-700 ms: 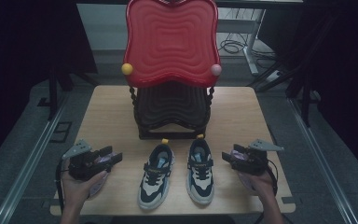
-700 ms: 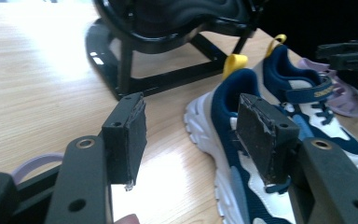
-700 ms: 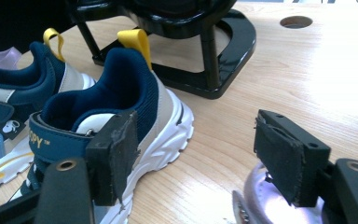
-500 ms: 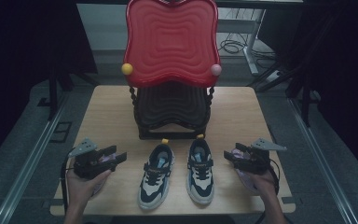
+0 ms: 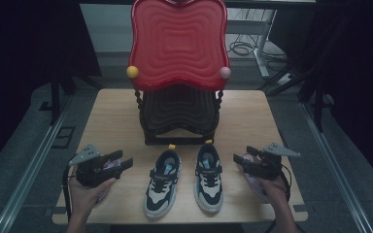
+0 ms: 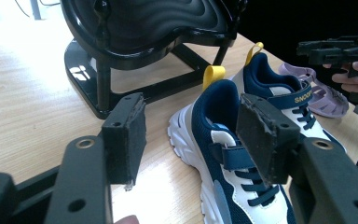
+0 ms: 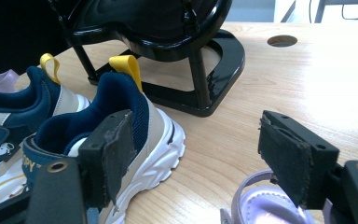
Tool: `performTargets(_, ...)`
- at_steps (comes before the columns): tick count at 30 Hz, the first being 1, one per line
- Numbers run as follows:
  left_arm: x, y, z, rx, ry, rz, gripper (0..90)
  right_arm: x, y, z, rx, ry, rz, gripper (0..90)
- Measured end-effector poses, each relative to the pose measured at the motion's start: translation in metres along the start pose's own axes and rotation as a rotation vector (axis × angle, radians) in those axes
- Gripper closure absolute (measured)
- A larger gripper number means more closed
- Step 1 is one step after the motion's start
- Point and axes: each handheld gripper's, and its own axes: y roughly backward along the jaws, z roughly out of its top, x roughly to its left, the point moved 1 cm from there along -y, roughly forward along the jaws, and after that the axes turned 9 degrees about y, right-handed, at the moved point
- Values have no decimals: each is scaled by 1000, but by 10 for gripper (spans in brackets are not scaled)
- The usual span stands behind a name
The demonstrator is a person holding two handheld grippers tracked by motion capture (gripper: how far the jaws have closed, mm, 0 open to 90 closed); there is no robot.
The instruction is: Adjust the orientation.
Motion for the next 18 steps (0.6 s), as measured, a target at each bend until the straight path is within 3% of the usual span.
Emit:
performTargets(3, -5, 1, -1, 10, -19, 19, 515, 3, 1, 3, -4, 9, -5, 261)
performTargets(5, -12, 5, 1, 2, -48, 21, 533, 5, 3, 6, -16, 0, -36, 265)
performTargets(6, -14, 8, 2, 0, -60, 22, 563, 4, 6, 7, -24, -44, -20, 259)
performTargets(9, -16, 13, 6, -3, -67, 31, 606, 4, 8, 7, -31, -58, 3, 246)
performTargets(11, -12, 13, 6, -3, -49, 34, 627, 5, 8, 6, -14, -47, 11, 230)
performTargets(18, -3, 13, -4, 56, -59, 71, 782, 3, 17, 13, 3, 3, 22, 250)
